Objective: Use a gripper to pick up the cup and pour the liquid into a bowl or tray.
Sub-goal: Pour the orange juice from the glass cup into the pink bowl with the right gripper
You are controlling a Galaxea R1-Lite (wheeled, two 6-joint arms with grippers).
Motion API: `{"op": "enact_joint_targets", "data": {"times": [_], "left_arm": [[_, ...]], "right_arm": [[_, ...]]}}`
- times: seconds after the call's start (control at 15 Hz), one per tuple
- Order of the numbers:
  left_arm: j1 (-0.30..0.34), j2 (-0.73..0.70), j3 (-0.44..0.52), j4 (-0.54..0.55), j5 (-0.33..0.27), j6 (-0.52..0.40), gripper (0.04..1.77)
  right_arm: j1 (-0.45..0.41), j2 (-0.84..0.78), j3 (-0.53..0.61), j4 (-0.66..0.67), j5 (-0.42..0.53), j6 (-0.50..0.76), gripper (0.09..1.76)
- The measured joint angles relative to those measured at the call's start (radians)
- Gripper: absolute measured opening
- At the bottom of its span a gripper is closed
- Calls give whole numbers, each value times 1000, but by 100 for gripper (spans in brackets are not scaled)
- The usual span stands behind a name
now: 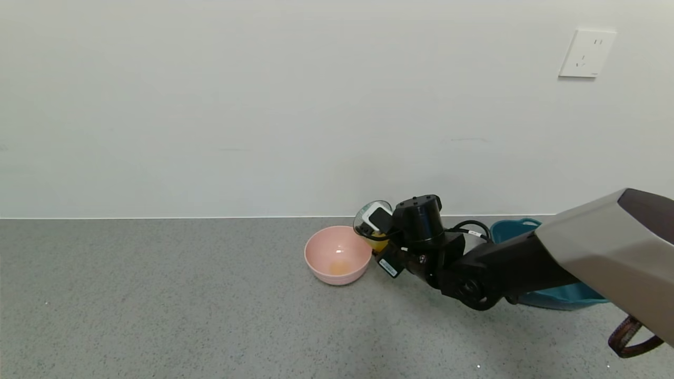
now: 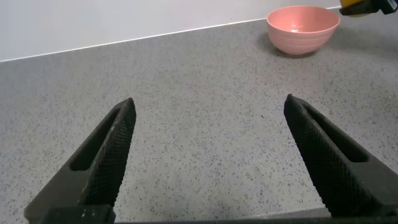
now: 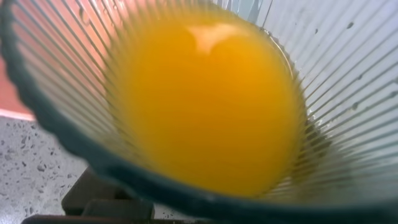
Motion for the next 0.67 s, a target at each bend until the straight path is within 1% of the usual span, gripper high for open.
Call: {"op": "enact_joint_targets", "data": {"times": [0.33, 0.67], "left_arm": [[0, 0, 0, 0, 0, 0, 172], [0, 0, 0, 0, 0, 0, 172]], "right_arm": [[1, 8, -14, 13, 0, -41, 132], [-1, 7, -47, 83, -30, -94, 132]]}}
